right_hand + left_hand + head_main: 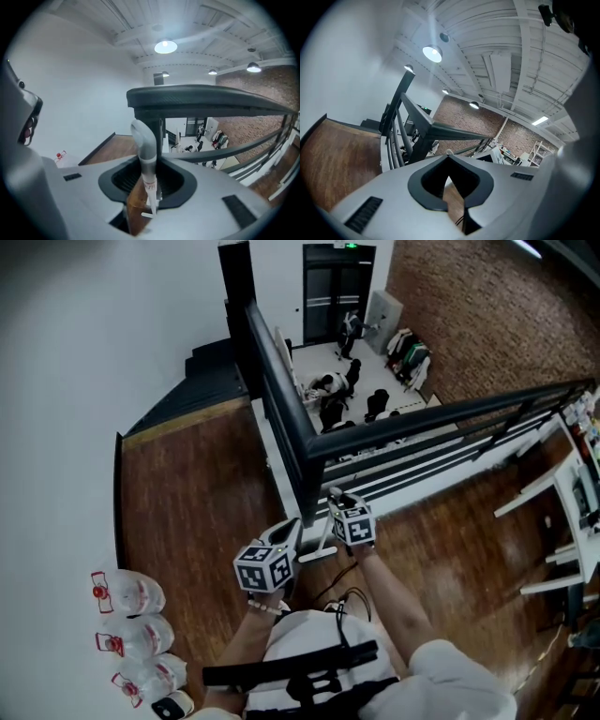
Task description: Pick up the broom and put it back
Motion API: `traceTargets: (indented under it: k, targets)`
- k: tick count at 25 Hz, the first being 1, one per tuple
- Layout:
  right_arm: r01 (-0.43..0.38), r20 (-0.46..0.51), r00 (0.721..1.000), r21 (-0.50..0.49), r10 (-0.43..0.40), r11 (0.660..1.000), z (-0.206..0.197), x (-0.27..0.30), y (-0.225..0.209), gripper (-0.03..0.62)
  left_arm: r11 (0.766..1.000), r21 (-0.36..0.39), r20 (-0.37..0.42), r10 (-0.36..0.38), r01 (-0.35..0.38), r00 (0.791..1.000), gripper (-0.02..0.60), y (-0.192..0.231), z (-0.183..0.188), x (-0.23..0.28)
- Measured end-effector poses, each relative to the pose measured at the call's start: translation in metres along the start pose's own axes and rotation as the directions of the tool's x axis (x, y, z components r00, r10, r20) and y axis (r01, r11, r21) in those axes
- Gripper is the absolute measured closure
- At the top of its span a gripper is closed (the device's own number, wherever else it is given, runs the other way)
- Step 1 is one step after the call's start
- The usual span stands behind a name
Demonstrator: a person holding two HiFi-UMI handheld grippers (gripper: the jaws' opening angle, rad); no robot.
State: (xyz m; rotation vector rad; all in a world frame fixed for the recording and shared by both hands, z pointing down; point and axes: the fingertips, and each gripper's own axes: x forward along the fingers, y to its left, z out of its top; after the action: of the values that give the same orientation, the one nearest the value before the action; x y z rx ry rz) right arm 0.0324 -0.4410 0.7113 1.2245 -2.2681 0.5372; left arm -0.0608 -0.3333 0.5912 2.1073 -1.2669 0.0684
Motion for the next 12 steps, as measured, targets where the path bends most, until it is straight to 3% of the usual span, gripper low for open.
traceTargets:
  k: [5, 12]
  targets:
    - [0.006, 0.03, 1.0, -0.011, -0.006, 1.0, -0.003, -0.042, -0.002, 0.467, 1.0, 0.004, 0.006, -0.025, 0.025, 1.0, 0.584, -0.013, 0.001, 0.008]
    - [-0.003, 0.177, 0.984, -0.053, 0.012, 0.999, 0.072, -0.116, 0.006, 0.467, 0.996, 0.089, 0.034, -0.035, 0.032, 0.999, 0.584, -0.028, 0.023, 0.014]
